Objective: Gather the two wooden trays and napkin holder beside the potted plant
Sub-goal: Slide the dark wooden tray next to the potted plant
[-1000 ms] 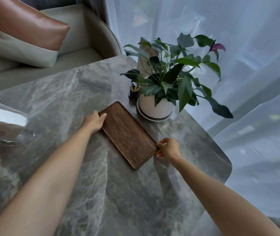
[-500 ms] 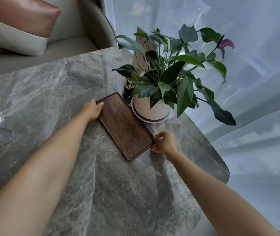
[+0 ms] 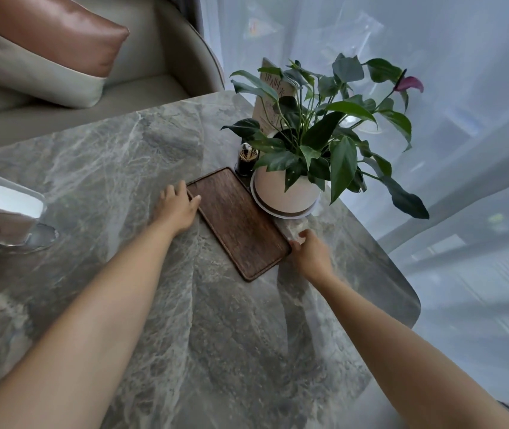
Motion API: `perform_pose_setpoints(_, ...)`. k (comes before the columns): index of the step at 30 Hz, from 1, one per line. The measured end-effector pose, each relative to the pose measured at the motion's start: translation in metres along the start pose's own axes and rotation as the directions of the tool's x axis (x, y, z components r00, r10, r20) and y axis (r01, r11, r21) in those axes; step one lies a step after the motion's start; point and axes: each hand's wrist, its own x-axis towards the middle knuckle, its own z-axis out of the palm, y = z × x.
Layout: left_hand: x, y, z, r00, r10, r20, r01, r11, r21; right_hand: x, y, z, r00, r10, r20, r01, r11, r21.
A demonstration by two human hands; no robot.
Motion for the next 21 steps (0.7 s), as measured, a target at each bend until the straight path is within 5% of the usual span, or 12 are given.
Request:
perform_pose_setpoints(10, -0.071, -0.054, -0.042, 0.978, 0.182, -0.101, -0.133, 0.920, 0.367, -0.054, -0.064, 0.011, 0.956, -0.293, 0.017, 0.286, 0.918, -0.275)
perform_pose_setpoints(21, -0.183, -0.193, -0.111, 0.968, 0.078, -0.237, 0.001, 0.949, 0.316, -0.167, -0.185, 0.087, 0.809, -0.578, 0.109, 0.575, 0.739, -0.352)
